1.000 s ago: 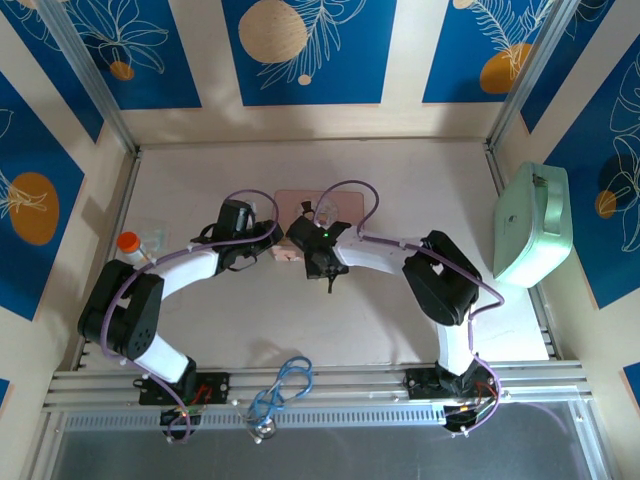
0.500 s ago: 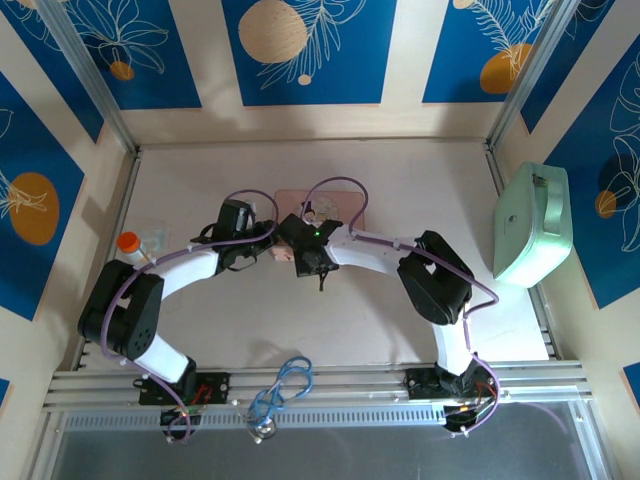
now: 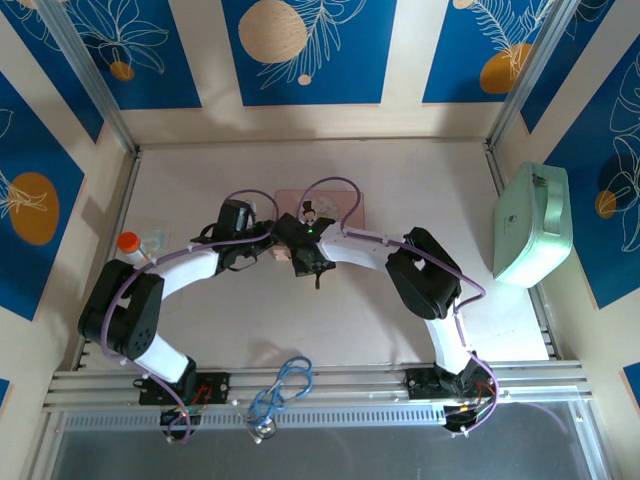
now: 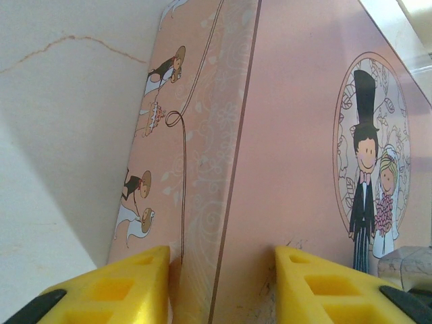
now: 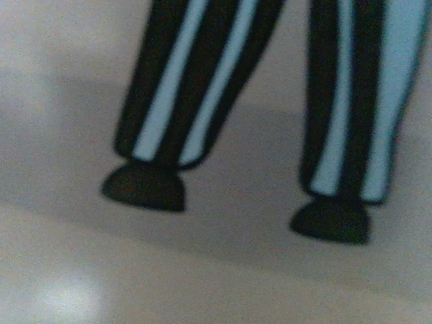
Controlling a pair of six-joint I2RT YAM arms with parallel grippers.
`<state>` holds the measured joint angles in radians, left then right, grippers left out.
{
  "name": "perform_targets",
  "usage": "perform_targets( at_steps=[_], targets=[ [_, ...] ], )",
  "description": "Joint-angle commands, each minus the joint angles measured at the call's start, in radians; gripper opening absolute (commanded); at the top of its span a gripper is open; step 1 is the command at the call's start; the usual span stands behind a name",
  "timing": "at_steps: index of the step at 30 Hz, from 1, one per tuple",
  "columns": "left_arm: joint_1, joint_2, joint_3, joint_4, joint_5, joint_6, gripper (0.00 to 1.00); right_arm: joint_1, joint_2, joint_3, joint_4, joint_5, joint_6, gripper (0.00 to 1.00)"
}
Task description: Unlock the padlock with the key
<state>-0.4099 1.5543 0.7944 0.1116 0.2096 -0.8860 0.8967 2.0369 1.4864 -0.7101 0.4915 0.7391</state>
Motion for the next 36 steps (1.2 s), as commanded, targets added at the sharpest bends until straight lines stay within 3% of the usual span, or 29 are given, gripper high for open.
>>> perform_targets(
  at_steps=[1,3,7,13,17,21,26,30,36],
  targets=[
    [0.000,0.029,-0.009,-0.072,0.028,-0.005,0.38,0.003,-0.048,-0.017,0.009,-0.017,-0.001,0.23],
    [0.002,0.026,-0.004,-0.074,0.028,-0.007,0.38,0.008,-0.122,-0.084,0.059,-0.025,0.005,0.36],
    [0.005,0.022,0.012,-0.087,0.027,-0.003,0.38,0.003,-0.273,-0.254,0.212,-0.063,0.016,0.48],
    [0.015,0.004,0.028,-0.121,0.025,0.012,0.39,-0.050,-0.462,-0.494,0.421,-0.145,0.152,0.51],
    [0.020,-0.016,0.025,-0.133,0.028,0.012,0.41,0.011,-0.588,-0.653,0.638,-0.052,0.225,0.54],
    [0.026,-0.022,0.051,-0.171,0.032,0.030,0.48,0.011,-0.602,-0.744,0.743,0.037,0.332,0.60],
    [0.029,-0.060,0.099,-0.246,0.000,0.076,0.60,-0.024,-0.550,-0.732,0.792,-0.082,0.249,0.56],
    [0.035,-0.069,0.155,-0.331,-0.024,0.116,0.61,-0.066,-0.533,-0.727,0.801,-0.202,0.235,0.54],
    [0.047,-0.065,0.174,-0.365,-0.021,0.140,0.59,-0.060,-0.484,-0.746,0.836,-0.207,0.230,0.53]
  ],
)
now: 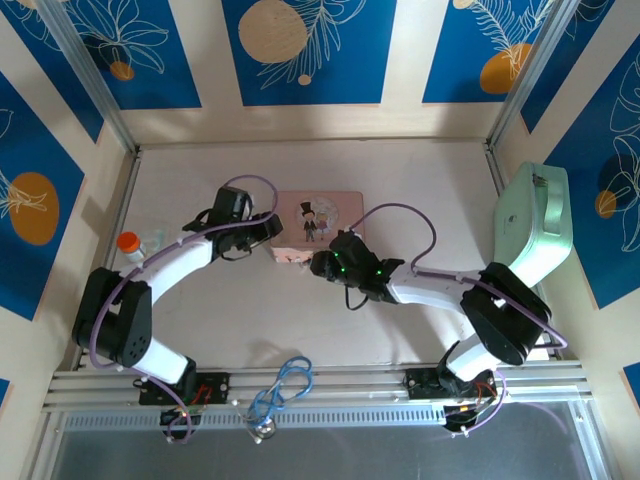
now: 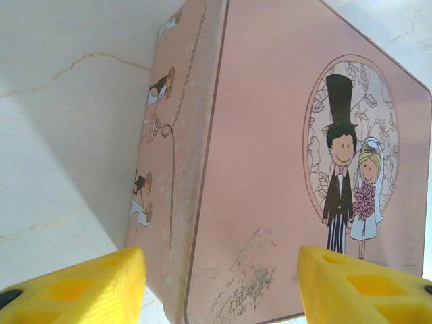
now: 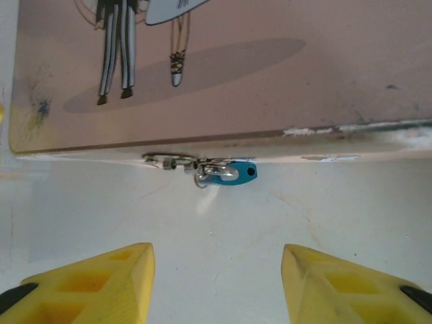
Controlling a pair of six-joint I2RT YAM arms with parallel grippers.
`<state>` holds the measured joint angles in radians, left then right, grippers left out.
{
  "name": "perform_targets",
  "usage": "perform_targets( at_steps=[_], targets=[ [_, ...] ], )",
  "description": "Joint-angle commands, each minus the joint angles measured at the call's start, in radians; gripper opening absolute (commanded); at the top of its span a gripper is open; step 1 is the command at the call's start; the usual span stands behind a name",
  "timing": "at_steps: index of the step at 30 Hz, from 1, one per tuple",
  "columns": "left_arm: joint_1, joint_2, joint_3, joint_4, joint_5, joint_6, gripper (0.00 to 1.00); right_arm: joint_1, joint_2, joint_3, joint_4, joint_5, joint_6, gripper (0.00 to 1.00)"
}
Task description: Unlock the padlock with the key
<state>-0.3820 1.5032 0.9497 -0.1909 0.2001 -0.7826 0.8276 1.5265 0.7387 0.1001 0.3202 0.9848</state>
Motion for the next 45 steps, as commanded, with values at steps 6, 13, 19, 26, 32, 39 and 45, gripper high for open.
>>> perform_targets(
  at_steps=[6,13,19,26,32,39,45],
  targets=[
    [0.032,0.007,0.001,-0.048,0.018,0.023,0.58,-0.008,0.105,0.093,-0.026,-0.030,-0.086,0.54],
    [0.032,0.048,-0.011,0.018,0.068,0.008,0.57,0.007,0.131,0.086,-0.037,-0.007,-0.125,0.54],
    [0.032,0.033,-0.041,0.033,0.065,-0.005,0.56,-0.026,0.121,0.045,-0.026,-0.020,-0.119,0.54],
    [0.032,0.033,-0.058,0.020,0.058,0.003,0.55,-0.027,0.170,0.085,-0.019,-0.020,-0.146,0.54],
    [0.031,0.038,-0.059,0.021,0.065,0.005,0.54,-0.031,0.168,0.091,-0.014,-0.011,-0.155,0.53],
    [0.032,0.056,-0.028,0.003,0.071,0.019,0.54,-0.028,0.187,0.103,0.004,-0.023,-0.158,0.52],
    [0.032,0.063,-0.025,-0.007,0.076,0.031,0.53,-0.019,0.213,0.131,0.004,-0.019,-0.169,0.54]
  ],
)
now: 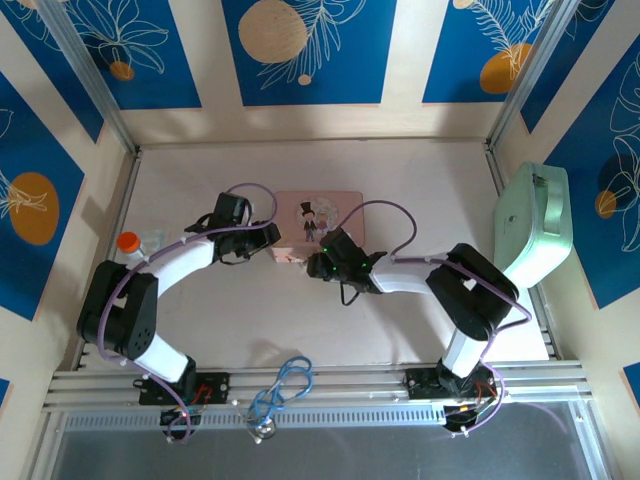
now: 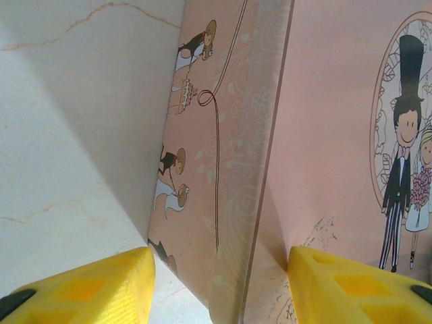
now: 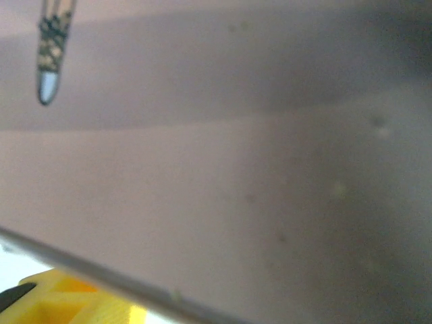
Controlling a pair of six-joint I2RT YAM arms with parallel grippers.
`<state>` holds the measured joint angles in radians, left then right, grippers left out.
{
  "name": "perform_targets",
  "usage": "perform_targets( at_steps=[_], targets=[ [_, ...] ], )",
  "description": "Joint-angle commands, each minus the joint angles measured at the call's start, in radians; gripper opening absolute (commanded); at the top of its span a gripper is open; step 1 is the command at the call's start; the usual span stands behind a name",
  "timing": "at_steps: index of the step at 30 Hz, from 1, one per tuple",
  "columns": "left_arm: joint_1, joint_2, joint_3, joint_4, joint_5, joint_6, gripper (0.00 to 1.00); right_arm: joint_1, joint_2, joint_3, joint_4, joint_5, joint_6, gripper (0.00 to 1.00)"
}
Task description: Unlock the padlock with the key
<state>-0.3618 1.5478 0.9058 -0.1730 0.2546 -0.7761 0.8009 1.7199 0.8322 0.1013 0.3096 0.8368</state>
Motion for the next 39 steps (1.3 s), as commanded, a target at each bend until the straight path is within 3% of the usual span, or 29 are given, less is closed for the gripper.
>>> perform_targets(
  at_steps=[1,7,20,25,34,39],
  targets=[
    [0.012,0.018,0.016,-0.022,0.024,0.024,0.53,0.007,0.026,0.044,-0.008,-0.004,-0.025,0.54],
    [0.012,0.016,-0.010,0.003,0.032,0.019,0.52,0.006,0.036,0.061,-0.018,0.022,-0.025,0.53],
    [0.014,0.020,-0.010,0.009,0.037,0.034,0.51,0.023,0.082,0.142,-0.129,0.057,0.000,0.35],
    [0.015,0.021,-0.015,0.011,0.032,0.034,0.51,0.024,0.087,0.182,-0.238,0.074,0.058,0.28],
    [0.017,0.021,-0.026,0.013,0.025,0.034,0.50,0.023,0.045,0.182,-0.341,0.112,0.126,0.27],
    [0.017,0.018,-0.027,0.011,0.023,0.034,0.50,0.012,0.123,0.284,-0.519,0.084,0.191,0.18]
  ],
)
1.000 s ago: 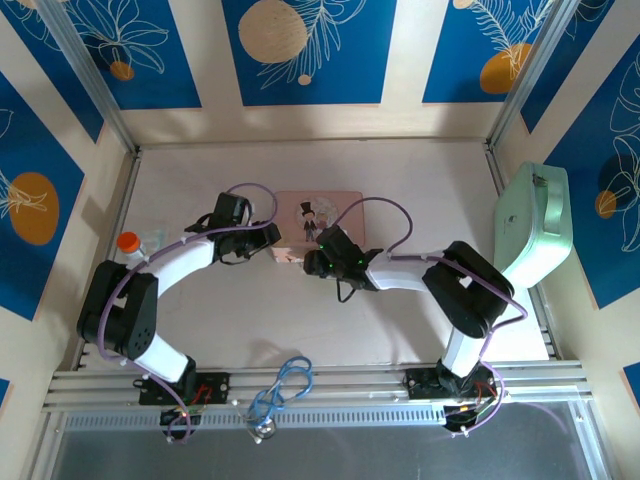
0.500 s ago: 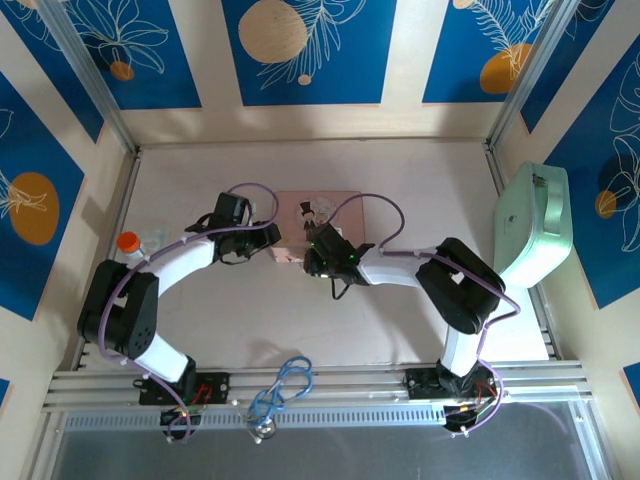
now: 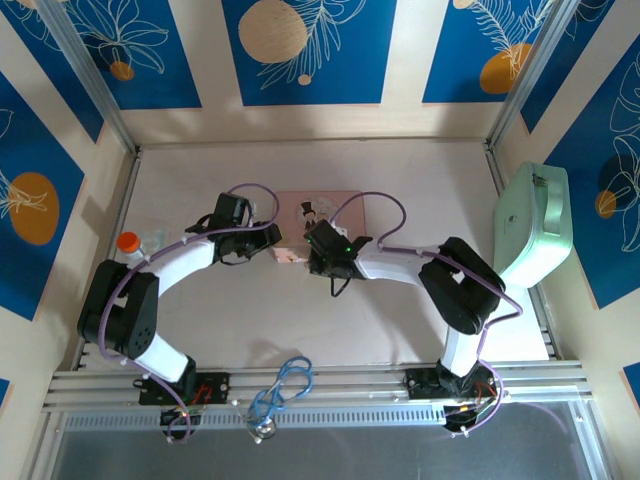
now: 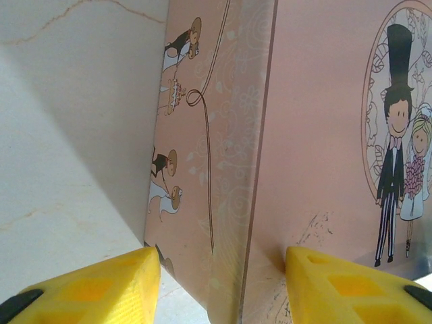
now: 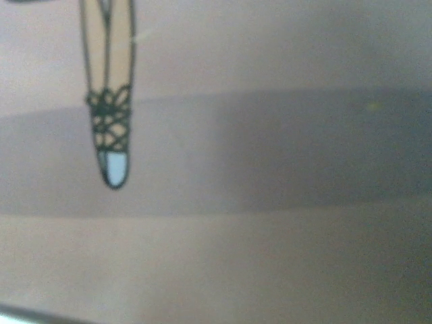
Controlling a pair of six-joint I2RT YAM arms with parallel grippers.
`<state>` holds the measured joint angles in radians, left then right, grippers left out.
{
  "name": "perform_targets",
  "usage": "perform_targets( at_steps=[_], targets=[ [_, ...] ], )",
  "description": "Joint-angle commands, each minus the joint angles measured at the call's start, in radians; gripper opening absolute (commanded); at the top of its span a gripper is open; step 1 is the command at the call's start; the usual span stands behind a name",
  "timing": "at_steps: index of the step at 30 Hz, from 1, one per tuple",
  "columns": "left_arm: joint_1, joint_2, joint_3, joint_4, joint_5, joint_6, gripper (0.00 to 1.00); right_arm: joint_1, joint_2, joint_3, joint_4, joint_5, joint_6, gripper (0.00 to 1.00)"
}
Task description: Unlock the padlock with the key
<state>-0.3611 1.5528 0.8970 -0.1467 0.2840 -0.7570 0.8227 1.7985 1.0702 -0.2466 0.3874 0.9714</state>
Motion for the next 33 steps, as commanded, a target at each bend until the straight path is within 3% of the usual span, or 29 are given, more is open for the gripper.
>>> perform_targets(
  at_steps=[1,3,7,11,15,23,33],
  targets=[
    [0.017,0.012,-0.017,-0.016,-0.006,0.014,0.50,-0.010,0.063,0.072,-0.212,-0.001,0.072,0.17],
    [0.018,0.013,-0.015,-0.020,-0.008,0.016,0.50,-0.008,0.089,0.107,-0.259,-0.021,0.092,0.17],
    [0.020,0.015,-0.012,-0.023,-0.009,0.021,0.50,0.001,0.092,0.113,-0.249,-0.045,0.088,0.32],
    [0.022,0.016,-0.009,-0.022,-0.005,0.021,0.50,0.005,0.017,0.043,-0.123,-0.036,0.004,0.49],
    [0.024,0.018,-0.002,-0.024,-0.003,0.024,0.50,0.011,-0.073,-0.063,0.048,-0.039,-0.097,0.56],
    [0.030,0.019,0.008,-0.033,0.001,0.031,0.50,-0.057,-0.112,-0.167,0.210,-0.199,-0.333,0.54],
    [0.034,0.021,0.014,-0.034,0.006,0.030,0.50,-0.065,-0.046,-0.114,0.181,-0.165,-0.341,0.49]
  ],
)
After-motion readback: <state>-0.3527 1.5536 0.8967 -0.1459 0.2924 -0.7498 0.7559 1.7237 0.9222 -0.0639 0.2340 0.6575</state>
